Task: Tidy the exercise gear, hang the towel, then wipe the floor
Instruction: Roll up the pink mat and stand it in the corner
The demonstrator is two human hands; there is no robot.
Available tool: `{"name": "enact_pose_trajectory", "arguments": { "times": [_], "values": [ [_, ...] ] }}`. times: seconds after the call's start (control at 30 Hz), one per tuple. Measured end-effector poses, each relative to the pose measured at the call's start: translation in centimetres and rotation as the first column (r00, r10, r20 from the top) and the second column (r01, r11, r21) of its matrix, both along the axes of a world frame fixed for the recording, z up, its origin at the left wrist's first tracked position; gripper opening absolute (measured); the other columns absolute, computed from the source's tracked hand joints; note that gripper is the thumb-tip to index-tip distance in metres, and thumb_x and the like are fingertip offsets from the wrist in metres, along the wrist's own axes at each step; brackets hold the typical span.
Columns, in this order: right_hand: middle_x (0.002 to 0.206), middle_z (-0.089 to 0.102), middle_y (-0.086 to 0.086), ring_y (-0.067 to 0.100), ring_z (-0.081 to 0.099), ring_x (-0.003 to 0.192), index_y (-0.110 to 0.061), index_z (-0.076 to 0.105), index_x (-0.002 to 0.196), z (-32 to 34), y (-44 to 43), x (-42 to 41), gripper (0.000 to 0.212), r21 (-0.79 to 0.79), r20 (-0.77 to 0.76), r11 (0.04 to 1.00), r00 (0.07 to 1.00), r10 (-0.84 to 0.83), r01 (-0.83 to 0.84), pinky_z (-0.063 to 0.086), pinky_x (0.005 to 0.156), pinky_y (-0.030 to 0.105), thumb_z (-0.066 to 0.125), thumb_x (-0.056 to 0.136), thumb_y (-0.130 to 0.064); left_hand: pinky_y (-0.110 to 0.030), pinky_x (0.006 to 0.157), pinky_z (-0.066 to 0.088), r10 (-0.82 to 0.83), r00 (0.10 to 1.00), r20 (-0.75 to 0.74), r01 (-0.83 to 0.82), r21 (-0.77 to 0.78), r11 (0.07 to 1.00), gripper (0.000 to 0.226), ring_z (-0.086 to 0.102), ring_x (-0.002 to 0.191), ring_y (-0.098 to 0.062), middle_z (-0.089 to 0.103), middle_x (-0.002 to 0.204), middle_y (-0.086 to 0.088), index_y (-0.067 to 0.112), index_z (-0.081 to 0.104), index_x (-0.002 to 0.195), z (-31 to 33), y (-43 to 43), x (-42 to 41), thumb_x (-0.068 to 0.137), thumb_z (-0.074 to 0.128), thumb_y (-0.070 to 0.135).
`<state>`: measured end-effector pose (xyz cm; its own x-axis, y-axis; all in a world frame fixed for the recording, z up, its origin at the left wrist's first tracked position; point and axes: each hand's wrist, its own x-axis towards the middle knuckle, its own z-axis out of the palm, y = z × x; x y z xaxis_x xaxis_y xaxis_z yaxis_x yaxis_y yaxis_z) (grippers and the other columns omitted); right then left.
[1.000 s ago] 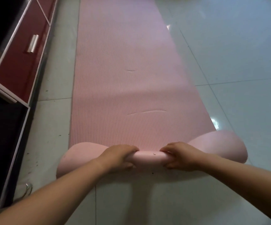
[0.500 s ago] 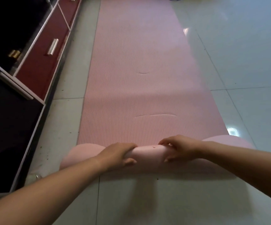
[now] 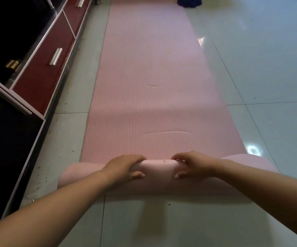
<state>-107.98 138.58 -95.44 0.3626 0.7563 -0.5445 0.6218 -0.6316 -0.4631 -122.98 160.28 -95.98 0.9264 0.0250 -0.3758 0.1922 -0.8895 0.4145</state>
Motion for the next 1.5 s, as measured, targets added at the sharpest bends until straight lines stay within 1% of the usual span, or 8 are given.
{"name": "enact_pose_trajectory", "arguments": {
  "times": [0.27,0.43,0.67,0.8,0.93,1.17,1.27,1.5],
  "values": [
    [0.141,0.043,0.006,0.030,0.048,0.123,-0.024,0.041,0.138,0.5,0.1,-2.4,0.062,0.174,0.470,0.966,0.878,0.089,-0.191,0.040,0.098,0.041,0.060,0.082,-0.043,-0.031,0.095,0.042,0.031,0.999,0.027,-0.032,0.050,0.998,0.053,0.049,0.120,-0.018,0.052,0.133,0.006,0.033,0.043,0.132,0.0,1.0,1.6,0.084,0.060,0.047],
    [0.157,0.000,0.002,0.024,0.006,0.143,-0.021,-0.005,0.149,0.6,0.5,-3.6,0.092,-0.085,0.470,0.976,0.855,0.217,-0.200,0.009,0.114,0.048,0.053,0.085,-0.054,-0.034,0.098,0.042,0.057,0.998,0.040,-0.061,0.101,0.993,0.059,0.046,0.124,-0.017,0.047,0.137,0.006,0.033,0.040,0.135,-0.3,1.7,2.8,0.083,0.060,0.050],
    [0.156,0.009,-0.003,0.019,0.013,0.141,-0.026,0.007,0.148,1.1,2.8,0.3,0.089,-0.030,0.474,0.984,0.864,0.168,-0.175,0.020,0.109,0.042,0.059,0.081,-0.051,-0.041,0.082,0.050,-0.050,0.944,0.325,-0.049,0.288,0.956,0.046,0.060,0.106,-0.029,0.059,0.123,-0.007,0.018,0.059,0.121,0.2,1.8,1.8,0.081,0.064,0.040],
    [0.152,0.013,0.002,0.023,0.015,0.138,-0.031,0.014,0.147,1.4,3.6,1.8,0.089,0.009,0.489,0.994,0.867,0.091,-0.109,0.022,0.107,0.046,0.062,0.077,-0.057,-0.043,0.087,0.049,-0.141,0.958,0.249,0.034,0.390,0.920,0.067,0.057,0.112,-0.027,0.056,0.129,-0.008,0.019,0.055,0.126,0.8,2.3,1.3,0.073,0.058,0.060],
    [0.142,0.030,-0.001,0.022,0.029,0.129,-0.034,0.021,0.144,1.8,4.4,2.9,0.086,0.040,0.513,0.990,0.853,0.098,-0.138,0.030,0.098,0.040,0.062,0.074,-0.062,-0.042,0.109,0.029,-0.106,0.988,0.114,0.055,0.382,0.923,0.086,0.028,0.137,-0.022,0.026,0.152,-0.001,0.028,0.026,0.144,1.4,1.6,2.1,0.074,0.060,0.063],
    [0.154,0.018,0.002,0.024,0.022,0.137,-0.025,0.028,0.142,2.7,3.4,1.9,0.070,0.104,0.531,0.980,0.843,0.088,-0.168,0.023,0.105,0.042,0.051,0.084,-0.057,-0.035,0.108,0.030,-0.039,0.999,-0.036,0.051,0.409,0.911,0.079,0.023,0.138,-0.020,0.019,0.154,0.000,0.030,0.019,0.146,3.2,1.4,3.8,0.082,0.060,0.051],
    [0.150,0.019,0.007,0.029,0.024,0.133,-0.015,0.022,0.144,2.8,3.2,0.6,0.086,0.054,0.560,0.971,0.812,0.163,-0.232,0.023,0.105,0.047,0.055,0.079,-0.062,-0.037,0.108,0.031,-0.018,0.997,-0.077,0.048,0.408,0.912,0.078,0.022,0.138,-0.021,0.018,0.154,-0.001,0.028,0.019,0.146,3.7,0.6,3.9,0.083,0.061,0.046],
    [0.147,0.026,0.004,0.026,0.027,0.131,-0.017,0.022,0.142,2.4,4.2,2.2,0.089,0.066,0.547,0.974,0.824,0.146,-0.217,0.025,0.105,0.044,0.063,0.074,-0.056,-0.036,0.107,0.033,0.026,0.998,0.056,-0.044,0.340,0.939,0.059,0.027,0.137,-0.022,0.025,0.152,-0.004,0.025,0.028,0.144,3.3,0.4,3.9,0.091,0.054,0.024]
  ]
}}
